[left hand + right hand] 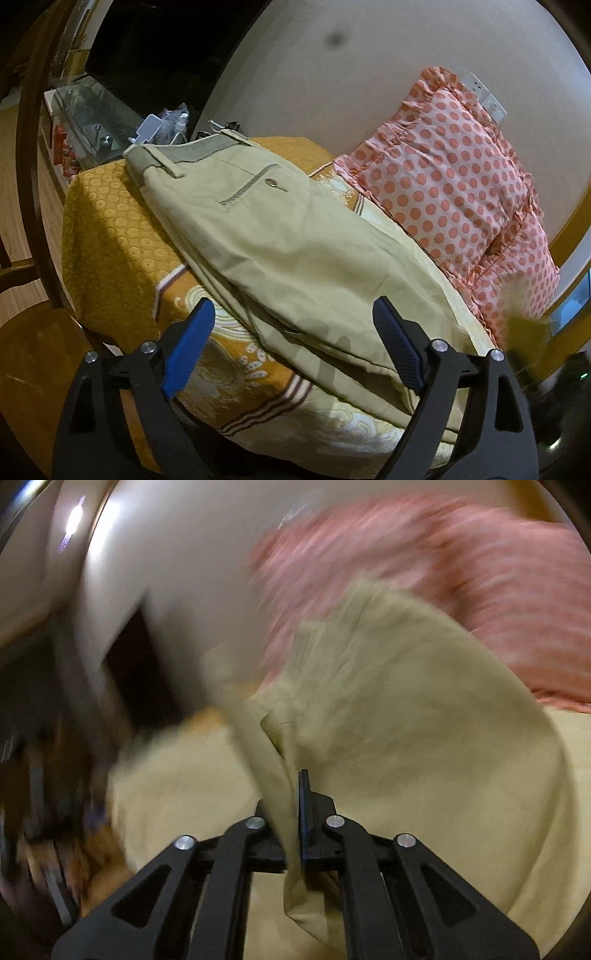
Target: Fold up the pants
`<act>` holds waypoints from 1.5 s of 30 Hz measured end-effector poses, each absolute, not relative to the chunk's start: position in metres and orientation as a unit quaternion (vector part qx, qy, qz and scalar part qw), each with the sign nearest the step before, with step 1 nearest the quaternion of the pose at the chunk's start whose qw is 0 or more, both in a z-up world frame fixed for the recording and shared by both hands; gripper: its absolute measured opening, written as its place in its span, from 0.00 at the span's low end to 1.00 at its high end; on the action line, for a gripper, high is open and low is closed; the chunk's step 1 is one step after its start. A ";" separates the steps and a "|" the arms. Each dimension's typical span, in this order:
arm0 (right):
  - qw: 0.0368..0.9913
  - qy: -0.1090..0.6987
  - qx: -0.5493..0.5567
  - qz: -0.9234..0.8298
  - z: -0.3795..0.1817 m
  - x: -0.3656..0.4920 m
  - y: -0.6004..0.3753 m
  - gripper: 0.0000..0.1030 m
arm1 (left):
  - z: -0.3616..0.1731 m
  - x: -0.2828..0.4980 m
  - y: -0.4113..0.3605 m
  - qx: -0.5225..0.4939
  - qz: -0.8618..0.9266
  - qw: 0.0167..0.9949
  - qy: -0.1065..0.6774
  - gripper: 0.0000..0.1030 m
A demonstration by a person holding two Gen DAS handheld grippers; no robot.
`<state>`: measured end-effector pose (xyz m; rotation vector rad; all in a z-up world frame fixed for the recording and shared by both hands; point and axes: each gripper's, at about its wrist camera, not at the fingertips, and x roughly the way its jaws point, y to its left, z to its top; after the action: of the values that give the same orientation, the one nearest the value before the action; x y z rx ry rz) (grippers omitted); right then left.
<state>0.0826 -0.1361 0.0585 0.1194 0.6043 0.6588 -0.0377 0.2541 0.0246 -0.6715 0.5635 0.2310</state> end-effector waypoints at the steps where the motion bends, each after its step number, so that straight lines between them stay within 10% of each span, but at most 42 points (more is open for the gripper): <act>1: 0.887 0.321 0.023 0.332 0.045 0.080 -0.111 0.17 | 0.024 -0.038 0.257 -0.326 0.112 0.898 0.273 0.86; 5: 0.868 0.343 0.012 0.359 0.025 0.059 -0.097 0.79 | 0.023 -0.036 0.271 -0.339 0.116 0.892 0.274 0.89; 18: 0.892 0.289 0.158 0.310 0.049 0.062 -0.185 0.86 | 0.020 -0.005 0.322 -0.393 0.154 0.869 0.259 0.86; 20: 0.892 0.288 0.168 0.306 0.046 0.061 -0.192 0.87 | 0.019 -0.001 0.328 -0.400 0.164 0.863 0.260 0.69; 22: 0.892 0.287 0.179 0.299 0.040 0.064 -0.202 0.87 | 0.014 0.007 0.335 -0.403 0.175 0.852 0.286 0.24; 25: 0.896 0.281 0.196 0.284 0.039 0.066 -0.224 0.87 | 0.026 0.019 0.331 -0.353 0.184 0.866 0.303 0.14; 35: 0.922 0.223 0.256 0.185 0.051 0.054 -0.320 0.87 | 0.168 0.054 0.090 -0.032 -0.075 0.974 0.210 0.05; 45: 0.896 0.245 0.334 0.162 0.044 0.057 -0.370 0.89 | 0.052 0.016 -0.102 0.120 -0.362 0.855 0.350 0.08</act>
<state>0.0567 -0.3703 0.0436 0.6927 0.5071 0.3363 0.0158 -0.1019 0.0523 0.2531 0.7362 -0.7617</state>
